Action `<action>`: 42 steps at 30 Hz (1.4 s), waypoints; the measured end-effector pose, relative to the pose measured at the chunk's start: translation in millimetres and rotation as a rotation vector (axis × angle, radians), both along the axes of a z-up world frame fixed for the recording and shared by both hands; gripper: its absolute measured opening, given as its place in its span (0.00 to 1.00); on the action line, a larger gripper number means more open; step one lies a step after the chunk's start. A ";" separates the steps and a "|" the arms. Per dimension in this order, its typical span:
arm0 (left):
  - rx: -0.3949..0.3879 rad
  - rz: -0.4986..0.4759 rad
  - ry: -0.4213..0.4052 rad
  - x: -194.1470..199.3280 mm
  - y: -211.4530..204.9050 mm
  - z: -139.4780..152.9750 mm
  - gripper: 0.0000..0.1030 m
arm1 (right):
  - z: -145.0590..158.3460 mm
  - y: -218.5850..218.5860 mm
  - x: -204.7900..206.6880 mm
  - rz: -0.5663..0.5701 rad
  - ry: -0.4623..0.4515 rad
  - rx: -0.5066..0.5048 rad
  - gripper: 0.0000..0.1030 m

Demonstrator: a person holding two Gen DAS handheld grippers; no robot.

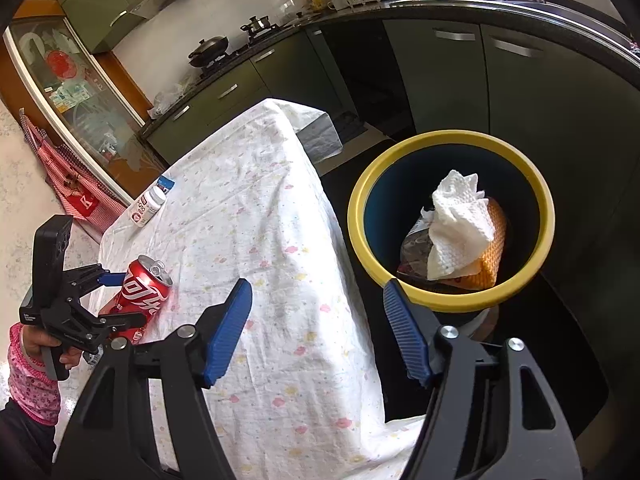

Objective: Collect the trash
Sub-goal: 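Close the left gripper around the red cola can, then carry the cola can over the bin and open the left gripper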

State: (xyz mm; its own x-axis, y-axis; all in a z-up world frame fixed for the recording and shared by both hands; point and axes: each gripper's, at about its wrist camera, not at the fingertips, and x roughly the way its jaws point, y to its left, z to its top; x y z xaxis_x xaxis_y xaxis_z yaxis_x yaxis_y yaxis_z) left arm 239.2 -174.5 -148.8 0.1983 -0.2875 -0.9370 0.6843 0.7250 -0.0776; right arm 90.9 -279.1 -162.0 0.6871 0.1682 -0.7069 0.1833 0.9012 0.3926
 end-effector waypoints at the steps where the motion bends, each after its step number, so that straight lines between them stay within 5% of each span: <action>1: 0.013 -0.002 -0.001 -1.1 -1.5 -2.3 0.92 | -1.3 -0.2 0.6 0.001 0.003 0.002 0.63; 10: 0.070 0.003 -0.006 -1.7 -4.4 -13.3 0.69 | -7.0 -2.1 3.2 0.004 0.015 0.012 0.64; 29: 0.013 -0.031 -0.060 -13.6 -21.5 20.6 0.67 | -7.6 -9.3 -2.4 -0.004 0.005 0.012 0.64; 35: -0.013 -0.114 -0.080 -6.1 -82.6 43.2 0.67 | -4.9 -37.9 -18.2 -0.065 -0.024 0.019 0.64; 42: -0.042 -0.245 -0.047 12.9 -206.1 40.4 0.67 | -9.2 -86.1 -48.2 -0.194 -0.026 0.003 0.64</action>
